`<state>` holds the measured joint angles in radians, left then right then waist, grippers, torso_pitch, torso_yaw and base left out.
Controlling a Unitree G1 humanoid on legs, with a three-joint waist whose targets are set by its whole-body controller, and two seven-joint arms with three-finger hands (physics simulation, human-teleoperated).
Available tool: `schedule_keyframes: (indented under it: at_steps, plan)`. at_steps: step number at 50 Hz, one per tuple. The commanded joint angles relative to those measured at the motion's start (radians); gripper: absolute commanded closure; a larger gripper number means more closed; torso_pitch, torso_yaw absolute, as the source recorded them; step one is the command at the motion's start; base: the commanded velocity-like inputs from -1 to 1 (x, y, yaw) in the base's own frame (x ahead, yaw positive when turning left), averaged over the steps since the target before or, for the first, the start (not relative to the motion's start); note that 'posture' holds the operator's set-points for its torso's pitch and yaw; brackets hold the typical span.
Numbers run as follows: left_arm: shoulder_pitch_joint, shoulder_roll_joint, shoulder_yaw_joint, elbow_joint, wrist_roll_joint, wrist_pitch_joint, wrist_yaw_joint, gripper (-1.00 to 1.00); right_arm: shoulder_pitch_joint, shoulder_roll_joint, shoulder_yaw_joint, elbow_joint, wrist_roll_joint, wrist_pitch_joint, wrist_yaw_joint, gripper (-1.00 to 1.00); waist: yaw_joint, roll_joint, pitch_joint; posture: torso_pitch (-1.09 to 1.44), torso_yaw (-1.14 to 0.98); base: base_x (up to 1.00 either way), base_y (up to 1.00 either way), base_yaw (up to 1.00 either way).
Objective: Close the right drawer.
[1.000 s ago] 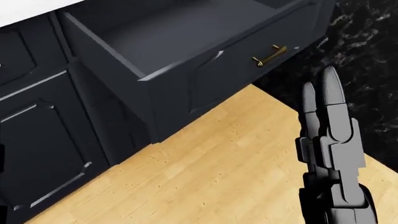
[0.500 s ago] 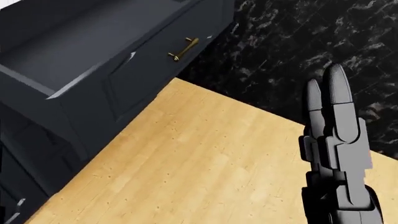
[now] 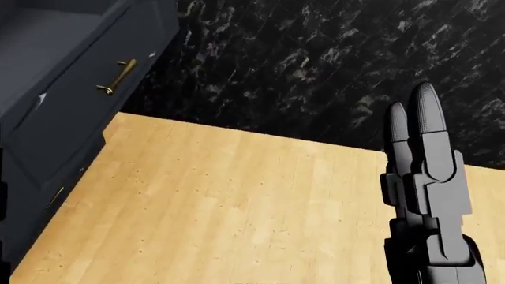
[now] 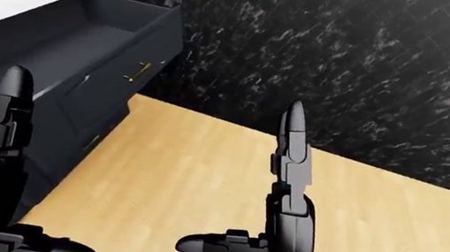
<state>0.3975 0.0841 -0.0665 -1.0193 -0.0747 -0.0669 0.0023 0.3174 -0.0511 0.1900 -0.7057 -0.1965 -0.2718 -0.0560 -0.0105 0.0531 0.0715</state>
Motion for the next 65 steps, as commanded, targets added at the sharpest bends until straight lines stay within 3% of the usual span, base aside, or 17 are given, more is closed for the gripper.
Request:
schedule_keyframes:
  at_steps: [1,2,5,7,13,16,26,28,30,31,35,38,46,48,49,52,65]
  plan:
    - [-0.003,0.004,0.007,-0.028,0.0,-0.021,0.005,-1.0,-0.008,0.004,0.007,-0.032,0.001,-0.022,0.0,-1.0,0.004,0.011,-0.009,0.0,0.0,0.0,0.0,-0.53]
    - [-0.004,0.004,0.008,-0.028,-0.001,-0.021,0.006,-1.0,-0.008,0.004,0.008,-0.034,0.0,-0.021,0.001,-1.0,0.008,0.048,-0.024,0.0,0.0,0.0,0.0,-0.53]
    - [-0.003,0.006,0.007,-0.028,-0.001,-0.021,0.007,-1.0,-0.008,0.003,0.007,-0.034,0.0,-0.021,0.001,-1.0,0.014,0.027,-0.005,0.0,0.0,0.0,0.0,-0.53]
    - [-0.004,0.007,0.008,-0.028,-0.002,-0.02,0.008,-1.0,-0.008,0.004,0.007,-0.033,0.0,-0.021,0.0,-1.0,0.013,0.012,-0.021,0.0,0.0,0.0,0.0,-0.53]
    - [-0.004,0.004,0.007,-0.028,0.0,-0.018,0.007,-1.0,-0.008,0.004,0.006,-0.032,0.002,-0.021,0.001,-1.0,0.018,-0.053,-0.02,0.0,0.0,0.0,0.0,-0.53]
    - [-0.005,0.003,0.006,-0.028,0.002,-0.017,0.006,-1.0,-0.007,0.004,0.007,-0.032,0.002,-0.021,0.002,-1.0,0.012,-0.124,-0.039,0.0,0.0,0.0,0.0,-0.53]
    - [-0.005,-0.002,0.009,-0.028,0.0,-0.016,-0.001,-1.0,-0.008,0.005,0.007,-0.035,0.002,-0.012,-0.002,-1.0,0.002,-0.042,-0.007,0.0,0.0,0.0,0.0,-0.39]
    - [-0.002,-0.003,0.008,-0.028,0.001,-0.018,-0.002,-1.0,-0.008,0.005,0.007,-0.035,0.001,-0.007,-0.003,-1.0,-0.015,-0.029,-0.02,0.0,0.0,0.0,0.0,0.0]
    - [-0.003,-0.002,0.007,-0.028,0.001,-0.017,-0.002,-1.0,-0.007,0.004,0.008,-0.038,-0.001,-0.004,-0.002,-1.0,-0.025,0.016,-0.047,0.0,0.0,0.0,0.0,0.0]
    - [-0.002,-0.002,0.007,-0.028,0.001,-0.018,-0.002,-1.0,-0.008,0.004,0.008,-0.038,-0.002,-0.003,-0.002,-1.0,-0.021,-0.019,-0.035,0.0,0.0,0.0,0.0,0.0]
    - [-0.003,0.0,0.006,-0.028,0.001,-0.016,0.001,-1.0,-0.008,0.003,0.014,-0.041,-0.011,0.005,-0.001,-1.0,0.003,-0.036,-0.059,0.0,0.0,0.0,0.06,0.0]
    - [-0.002,0.002,0.004,-0.028,0.002,-0.019,0.002,-1.0,-0.01,0.002,0.013,-0.041,-0.009,0.007,-0.001,-1.0,0.004,-0.072,-0.026,0.0,0.0,0.0,0.18,0.0]
    - [-0.001,0.004,0.004,-0.028,0.001,-0.018,0.006,-1.0,-0.012,0.004,0.014,-0.044,-0.008,0.014,-0.001,-1.0,0.003,-0.013,-0.025,0.0,0.0,0.0,0.18,0.0]
    - [-0.001,0.005,0.005,-0.028,0.0,-0.018,0.007,-1.0,-0.013,0.004,0.017,-0.05,-0.009,0.02,-0.001,-1.0,0.005,-0.017,-0.029,0.0,0.0,0.0,0.35,0.0]
    - [-0.001,0.005,0.003,-0.028,0.0,-0.017,0.005,-1.0,-0.013,0.004,0.014,-0.048,-0.002,0.02,-0.002,-1.0,0.005,-0.041,-0.024,0.0,0.0,0.0,0.49,0.0]
    - [0.0,0.004,0.004,-0.028,-0.001,-0.018,0.004,-1.0,-0.014,0.004,0.014,-0.046,-0.001,0.019,-0.003,-1.0,0.0,-0.063,-0.016,0.0,0.0,0.0,0.48,0.0]
    - [0.005,0.0,0.004,-0.028,-0.001,-0.022,-0.002,-1.0,-0.014,0.003,0.016,-0.038,0.001,0.017,-0.002,-1.0,0.006,-0.043,-0.036,0.0,0.0,0.0,0.42,0.0]
